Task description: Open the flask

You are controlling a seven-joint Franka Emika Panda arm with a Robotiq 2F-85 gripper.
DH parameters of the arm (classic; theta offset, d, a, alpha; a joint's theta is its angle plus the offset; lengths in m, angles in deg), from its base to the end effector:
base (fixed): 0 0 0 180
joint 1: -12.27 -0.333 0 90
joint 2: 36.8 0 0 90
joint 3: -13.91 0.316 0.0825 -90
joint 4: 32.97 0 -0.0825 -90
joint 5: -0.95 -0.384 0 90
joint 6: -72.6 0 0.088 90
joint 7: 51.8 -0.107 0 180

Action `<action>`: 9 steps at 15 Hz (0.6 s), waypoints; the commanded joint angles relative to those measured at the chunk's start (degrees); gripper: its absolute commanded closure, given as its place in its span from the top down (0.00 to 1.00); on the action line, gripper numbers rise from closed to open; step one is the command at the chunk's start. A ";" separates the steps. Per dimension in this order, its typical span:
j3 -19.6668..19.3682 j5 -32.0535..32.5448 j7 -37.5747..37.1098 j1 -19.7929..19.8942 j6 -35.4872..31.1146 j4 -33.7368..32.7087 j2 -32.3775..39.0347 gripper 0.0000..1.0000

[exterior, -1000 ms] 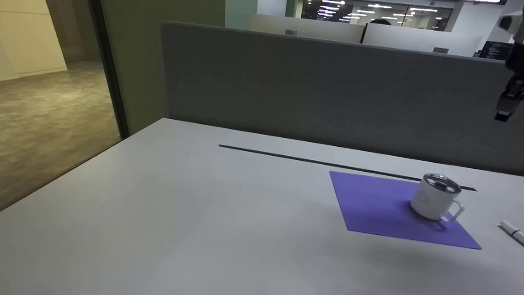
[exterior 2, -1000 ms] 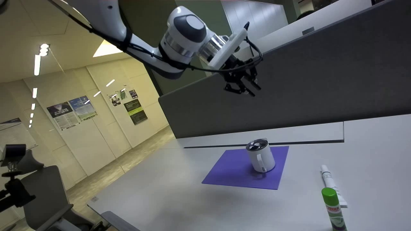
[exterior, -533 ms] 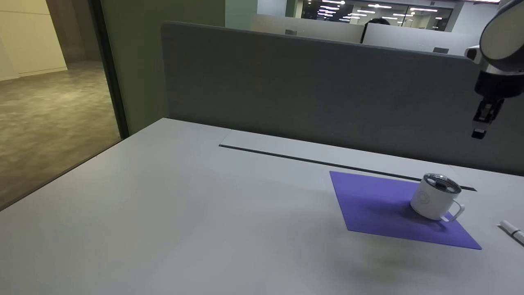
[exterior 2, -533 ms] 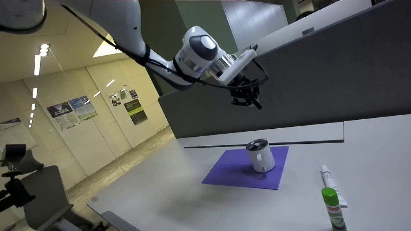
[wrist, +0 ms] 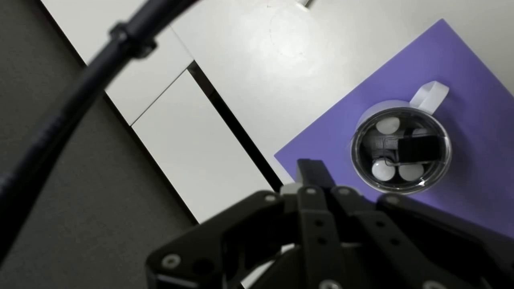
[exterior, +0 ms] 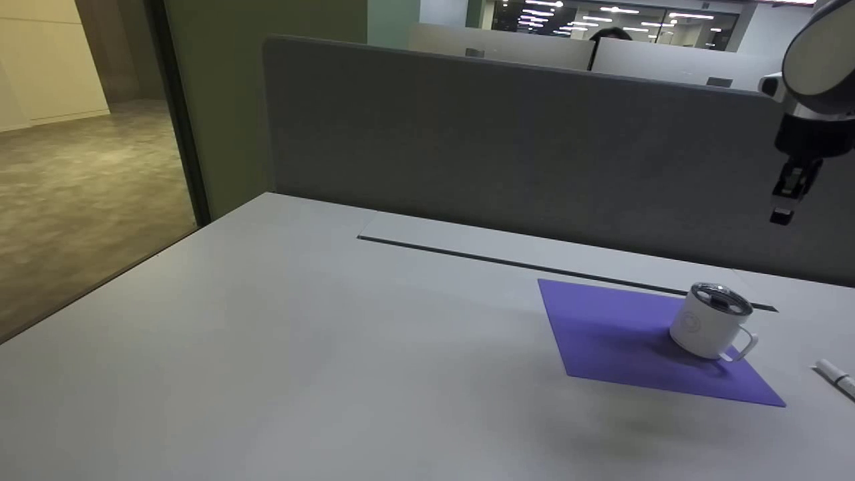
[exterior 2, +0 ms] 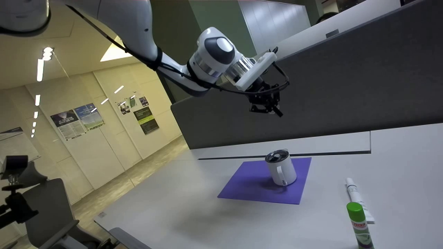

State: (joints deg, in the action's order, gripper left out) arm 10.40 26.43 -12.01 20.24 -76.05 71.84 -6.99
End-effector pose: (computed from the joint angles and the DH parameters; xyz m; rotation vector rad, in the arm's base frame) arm 0.6589 -0.1216 0.2717 2.5113 1.1517 0.1140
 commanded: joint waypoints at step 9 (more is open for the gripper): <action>4.60 -6.58 3.37 2.09 -4.38 1.12 5.59 0.00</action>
State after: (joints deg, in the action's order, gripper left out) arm 12.76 22.53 -10.91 20.70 -80.02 72.91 -2.72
